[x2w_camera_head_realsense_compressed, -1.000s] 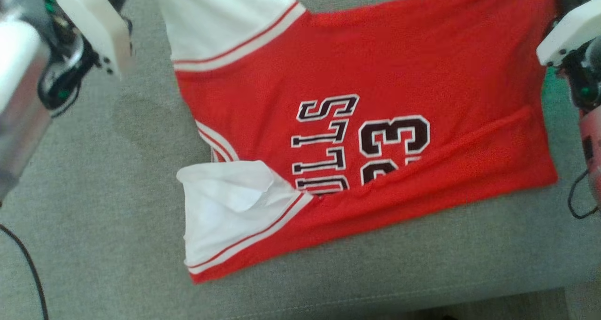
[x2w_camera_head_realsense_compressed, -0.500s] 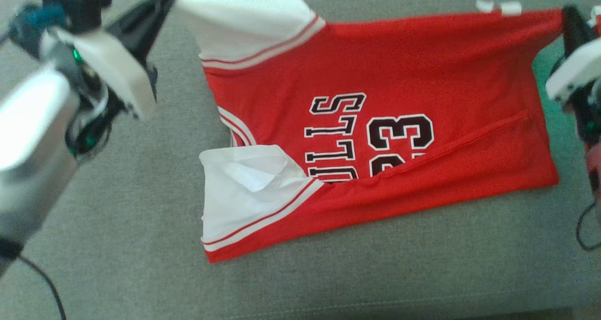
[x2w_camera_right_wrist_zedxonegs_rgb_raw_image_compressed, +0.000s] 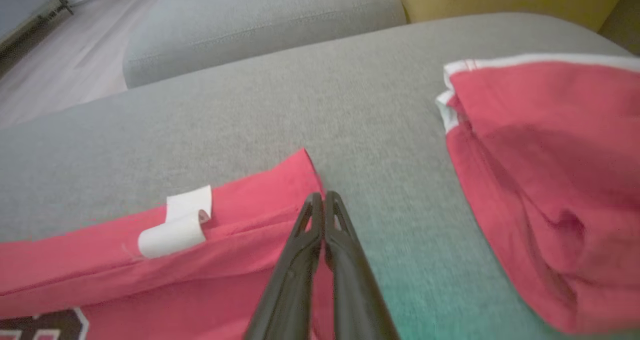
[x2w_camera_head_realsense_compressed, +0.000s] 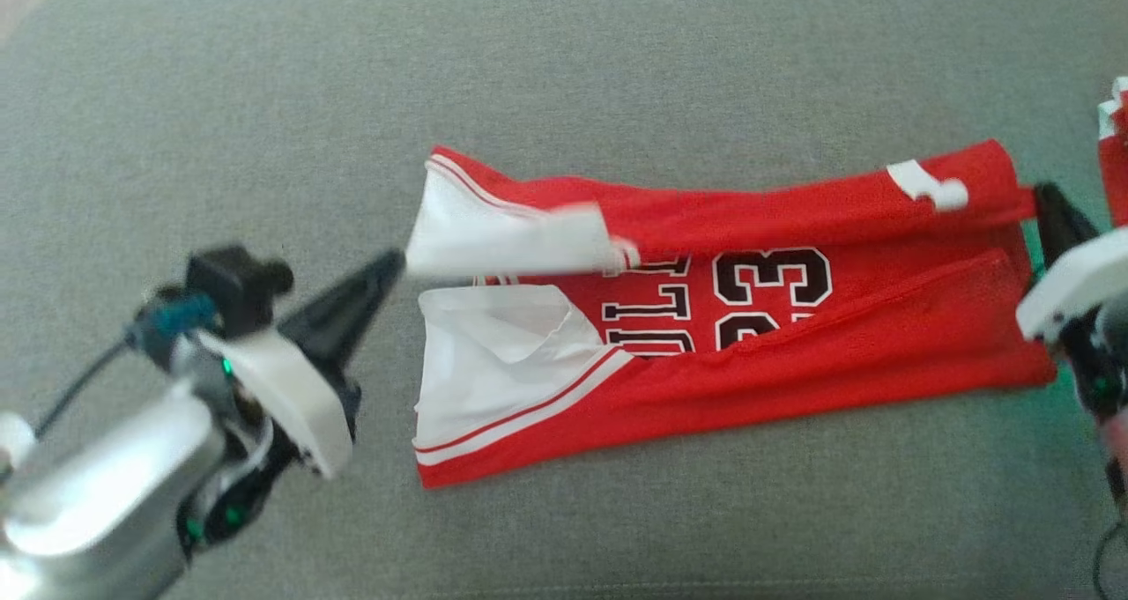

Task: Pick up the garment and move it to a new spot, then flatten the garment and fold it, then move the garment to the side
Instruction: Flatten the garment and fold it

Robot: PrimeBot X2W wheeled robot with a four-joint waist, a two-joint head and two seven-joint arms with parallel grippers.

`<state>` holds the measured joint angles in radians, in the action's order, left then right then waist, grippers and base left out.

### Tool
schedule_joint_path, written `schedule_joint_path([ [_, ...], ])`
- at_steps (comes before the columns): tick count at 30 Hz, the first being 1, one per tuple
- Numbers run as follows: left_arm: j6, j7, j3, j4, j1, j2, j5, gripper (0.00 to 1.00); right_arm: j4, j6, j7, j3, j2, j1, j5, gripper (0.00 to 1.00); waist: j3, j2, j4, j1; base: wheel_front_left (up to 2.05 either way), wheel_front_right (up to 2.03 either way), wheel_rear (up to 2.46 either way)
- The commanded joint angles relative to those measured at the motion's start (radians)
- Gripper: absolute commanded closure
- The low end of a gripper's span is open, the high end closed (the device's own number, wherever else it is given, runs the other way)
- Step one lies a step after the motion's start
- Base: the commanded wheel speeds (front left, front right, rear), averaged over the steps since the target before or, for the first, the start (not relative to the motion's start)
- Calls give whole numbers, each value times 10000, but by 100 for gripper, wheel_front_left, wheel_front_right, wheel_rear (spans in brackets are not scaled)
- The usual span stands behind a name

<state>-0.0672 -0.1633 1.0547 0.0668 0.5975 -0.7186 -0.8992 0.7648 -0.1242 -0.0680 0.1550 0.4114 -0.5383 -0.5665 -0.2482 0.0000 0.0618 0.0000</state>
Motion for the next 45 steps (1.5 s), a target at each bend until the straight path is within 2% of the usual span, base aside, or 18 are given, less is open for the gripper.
schedule_joint_path([
  [1, -114, -55, -485, -253, 284, -498, -43, 100, -343, -65, -10, 34, 283, 130, -60, 100, 19, 0, 32, 0, 0, 0, 0],
  [8, -389, -34, -104, -459, -449, -283, -157, 100, -735, -65, -486, -203, 201, 1017, -87, 100, 15, 0, 83, 0, 0, 0, 0],
  [9, -394, -86, -69, -392, -507, -210, -153, 100, -783, -65, -569, -203, 176, 1094, -79, 68, 15, 0, 75, 0, 0, 0, 0],
  [10, -427, -168, -77, -265, -574, -127, -183, 95, -858, -65, -547, -242, 158, 1149, -55, 0, 22, 0, 61, 0, 0, 0, 0],
  [12, -537, -365, -93, 66, -657, 34, -105, 6, -937, -65, -283, -495, 79, 1238, 29, 0, 98, 0, 27, 0, 0, 0, 0],
  [13, -647, -495, -148, 199, -704, 143, -53, 0, -998, -65, -145, -593, 15, 1310, 58, 0, 159, 0, 12, 0, 0, 0, 0],
  [19, -1505, -964, -1015, 702, -1510, 1006, 259, 0, -1446, -65, 939, -1057, -516, 2236, 401, 0, 907, 0, -161, 0, 0, 0, 0],
  [25, -2366, -981, -3226, 140, -3512, 2283, 1525, 0, -1790, -65, 1688, -1117, -1269, 3318, 935, 0, 1852, 0, -455, 0, 0, 0, 0],
  [30, -2560, -983, -5256, -475, -5525, 3501, 2703, 0, -2101, -65, 2047, -1244, -1790, 4121, 1305, 0, 2442, 0, -562, 0, 0, 0, 0],
  [33, -2424, -983, -6182, -833, -6597, 4224, 3541, 0, -2362, -65, 2224, -1357, -1956, 4574, 1396, 0, 2611, 0, -487, 0, 0, 0, 0],
  [35, -2342, -983, -6410, -908, -6879, 4435, 3817, 0, -2437, -65, 2235, -1378, -1997, 4711, 1415, 0, 2651, 0, -452, 0, 0, 0, 0],
  [41, -1482, -984, -6978, -958, -7775, 5333, 5300, 0, -2668, -65, 2029, -1748, -2157, 5238, 1381, 0, 2784, 0, -43, 0, 0, 0, 0],
  [45, -1097, -984, -7096, -969, -7888, 5753, 6067, 0, -2648, -65, 1721, -2031, -2184, 5203, 1319, 0, 2735, 0, 298, 0, 0, 0, 0],
])
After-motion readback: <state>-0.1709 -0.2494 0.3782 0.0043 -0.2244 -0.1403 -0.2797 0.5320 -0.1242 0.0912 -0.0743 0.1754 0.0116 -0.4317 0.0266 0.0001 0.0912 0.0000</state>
